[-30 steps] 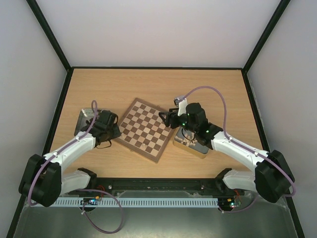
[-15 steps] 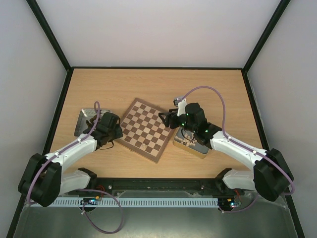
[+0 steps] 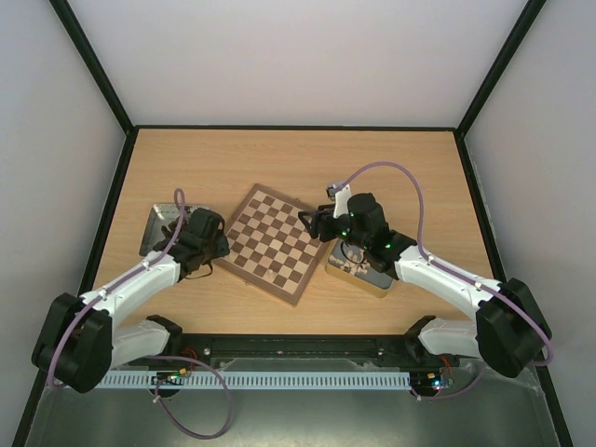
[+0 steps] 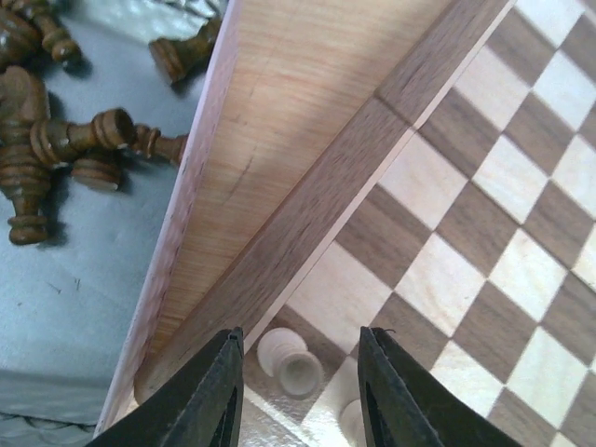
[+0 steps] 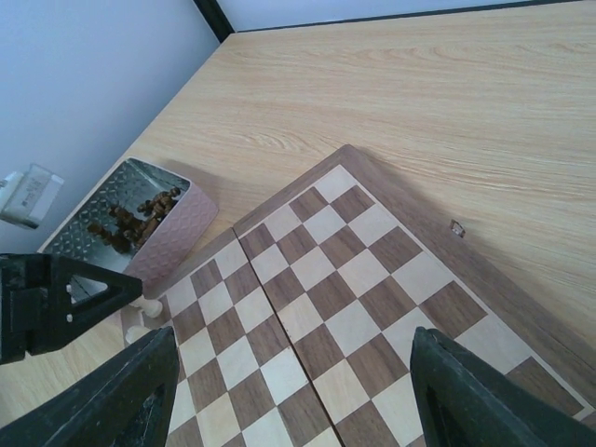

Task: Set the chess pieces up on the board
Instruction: Place the chess piece on the chessboard, then pick up the chess piece from the storage box.

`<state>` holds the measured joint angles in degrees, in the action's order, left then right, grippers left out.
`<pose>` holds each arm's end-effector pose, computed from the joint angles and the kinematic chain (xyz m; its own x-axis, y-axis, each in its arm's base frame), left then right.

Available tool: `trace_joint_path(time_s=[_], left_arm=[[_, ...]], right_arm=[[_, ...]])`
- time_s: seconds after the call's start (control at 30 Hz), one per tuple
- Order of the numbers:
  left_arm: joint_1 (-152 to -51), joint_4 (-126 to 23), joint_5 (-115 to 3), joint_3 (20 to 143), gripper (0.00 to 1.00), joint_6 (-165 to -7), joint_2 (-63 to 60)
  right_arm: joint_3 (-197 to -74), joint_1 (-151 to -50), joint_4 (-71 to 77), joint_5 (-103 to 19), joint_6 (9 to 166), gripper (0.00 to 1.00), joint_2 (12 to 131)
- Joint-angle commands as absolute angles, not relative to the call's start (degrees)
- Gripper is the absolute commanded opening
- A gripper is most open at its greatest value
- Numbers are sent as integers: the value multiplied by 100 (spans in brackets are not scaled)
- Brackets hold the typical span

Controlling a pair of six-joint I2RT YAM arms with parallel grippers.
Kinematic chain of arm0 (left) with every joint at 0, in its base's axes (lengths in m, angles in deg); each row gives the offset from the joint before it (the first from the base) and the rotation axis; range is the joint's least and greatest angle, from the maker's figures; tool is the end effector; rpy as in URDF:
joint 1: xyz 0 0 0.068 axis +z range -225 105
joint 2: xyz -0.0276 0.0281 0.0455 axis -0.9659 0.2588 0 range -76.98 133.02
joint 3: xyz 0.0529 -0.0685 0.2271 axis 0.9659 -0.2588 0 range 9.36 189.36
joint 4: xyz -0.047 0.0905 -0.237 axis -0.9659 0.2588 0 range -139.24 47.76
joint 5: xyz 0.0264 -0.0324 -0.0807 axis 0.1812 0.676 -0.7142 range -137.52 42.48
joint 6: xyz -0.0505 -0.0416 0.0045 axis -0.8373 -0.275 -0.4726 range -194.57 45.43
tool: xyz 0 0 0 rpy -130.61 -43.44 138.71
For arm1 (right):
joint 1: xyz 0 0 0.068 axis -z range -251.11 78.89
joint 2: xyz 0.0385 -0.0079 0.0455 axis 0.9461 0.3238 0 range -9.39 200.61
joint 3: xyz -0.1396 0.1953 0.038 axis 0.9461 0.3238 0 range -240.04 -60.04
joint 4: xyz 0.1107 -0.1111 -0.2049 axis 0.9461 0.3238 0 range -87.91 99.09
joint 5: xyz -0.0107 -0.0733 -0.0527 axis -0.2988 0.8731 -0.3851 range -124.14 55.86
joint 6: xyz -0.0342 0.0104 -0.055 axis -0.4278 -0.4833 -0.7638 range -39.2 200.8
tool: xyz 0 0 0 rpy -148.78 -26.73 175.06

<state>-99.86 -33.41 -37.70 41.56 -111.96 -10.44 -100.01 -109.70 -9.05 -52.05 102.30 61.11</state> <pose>0.2217 -0.0930 0.1449 -0.7449 -0.3142 -0.5885 -0.1728 0.9429 -0.2848 0.2220 0.1974 0.2214 -0.5422 0.0134 -0.8402 -0.6681 0.5996 0.4407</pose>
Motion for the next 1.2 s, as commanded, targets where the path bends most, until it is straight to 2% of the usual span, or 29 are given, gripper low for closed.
trace_joint_path(time_s=[0.0,0.17,0.4,0.5,0.67,0.8,0.97,1.17], left_arm=[[-10000,-3218,-3774,4442,39,-11099,-1268],[-9989,-3283,-3812,4566,48,-11036,-1590],[-9987,-3922,-4249,4701,59,-10553,-2062],[-9987,-4234,-4320,4816,64,-10254,-2228],[-9978,-4931,-4308,4907,71,-9920,-2401],[-9978,-5196,-4306,5006,75,-9676,-2422],[-9961,-5197,-4347,5015,76,-9546,-2409],[-9961,-5474,-4493,4793,76,-9653,-2526]], right_arm=[[-10021,-10978,-849,-4866,10384,67,6116],[-10118,-10950,-314,-3431,11015,67,6083],[-10357,-10528,1506,-2011,12168,65,6053],[-10232,-10350,2197,-1869,12430,65,5898],[-9784,-9986,2526,-1784,12666,62,5637],[-9725,-9691,2613,-1949,12557,52,5864],[-9747,-9660,2706,-2277,12525,34,6263],[-9624,-9655,2723,-2317,12694,32,6415]])
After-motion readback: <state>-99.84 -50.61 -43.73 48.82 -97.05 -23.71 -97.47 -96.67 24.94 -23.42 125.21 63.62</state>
